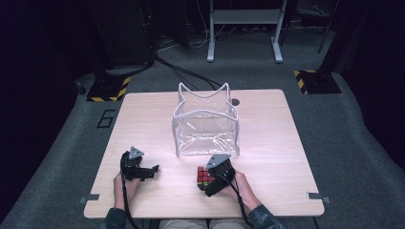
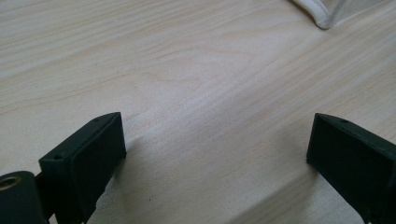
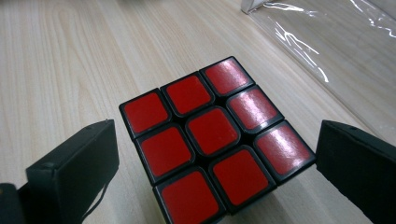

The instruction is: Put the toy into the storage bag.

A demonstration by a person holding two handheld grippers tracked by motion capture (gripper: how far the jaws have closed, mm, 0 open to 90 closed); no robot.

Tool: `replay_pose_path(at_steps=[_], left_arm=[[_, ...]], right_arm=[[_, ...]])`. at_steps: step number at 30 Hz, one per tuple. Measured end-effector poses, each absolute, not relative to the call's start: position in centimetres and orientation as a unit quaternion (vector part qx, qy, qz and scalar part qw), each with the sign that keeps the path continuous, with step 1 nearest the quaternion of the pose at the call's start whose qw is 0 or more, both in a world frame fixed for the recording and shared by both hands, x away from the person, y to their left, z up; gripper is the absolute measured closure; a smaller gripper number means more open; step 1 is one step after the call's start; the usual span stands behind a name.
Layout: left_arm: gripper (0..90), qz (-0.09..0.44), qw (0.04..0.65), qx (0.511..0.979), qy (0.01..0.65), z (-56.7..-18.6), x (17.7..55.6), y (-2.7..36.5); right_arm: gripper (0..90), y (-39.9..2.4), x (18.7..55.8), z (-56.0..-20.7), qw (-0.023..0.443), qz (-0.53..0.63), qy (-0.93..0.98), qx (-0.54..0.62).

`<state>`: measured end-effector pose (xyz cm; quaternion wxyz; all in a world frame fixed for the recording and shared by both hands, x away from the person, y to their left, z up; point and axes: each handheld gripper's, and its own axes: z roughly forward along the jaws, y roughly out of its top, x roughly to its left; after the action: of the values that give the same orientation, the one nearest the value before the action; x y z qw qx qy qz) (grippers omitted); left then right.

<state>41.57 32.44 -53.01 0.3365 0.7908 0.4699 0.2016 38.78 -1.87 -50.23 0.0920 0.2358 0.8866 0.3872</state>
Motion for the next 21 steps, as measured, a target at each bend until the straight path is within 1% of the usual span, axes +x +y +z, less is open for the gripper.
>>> replay_pose_path(at_steps=[7,10,11,14,15,17,18,21], left_arm=[[4.3,0.201,0.337,0.791,0.470,-53.01,41.59,32.45],[4.3,0.201,0.337,0.791,0.470,-53.01,41.59,32.45],[4.3,0.201,0.336,0.791,0.470,-53.01,41.59,32.45],[4.4,0.201,0.336,0.791,0.469,-53.00,41.59,32.46],[4.4,0.201,0.336,0.792,0.469,-53.00,41.58,32.46],[4.4,0.201,0.336,0.792,0.469,-53.00,41.58,32.47],[4.4,0.201,0.336,0.792,0.469,-53.00,41.58,32.46],[4.4,0.200,0.333,0.794,0.467,-52.97,41.58,32.51]], right_arm=[[0.4,-1.76,38.93,-50.86,0.081,0.380,0.891,0.235],[11.3,-1.88,38.91,-51.03,0.077,0.376,0.891,0.241],[13.0,-1.90,39.02,-51.11,0.082,0.379,0.891,0.236],[16.2,-2.01,38.96,-51.17,0.075,0.374,0.893,0.238],[18.9,-2.01,38.89,-51.19,0.073,0.372,0.893,0.242],[29.2,-2.07,38.81,-51.19,0.074,0.373,0.891,0.249],[32.1,-2.22,38.93,-51.18,0.076,0.378,0.891,0.240],[32.7,-2.23,38.84,-51.16,0.082,0.379,0.890,0.241]])
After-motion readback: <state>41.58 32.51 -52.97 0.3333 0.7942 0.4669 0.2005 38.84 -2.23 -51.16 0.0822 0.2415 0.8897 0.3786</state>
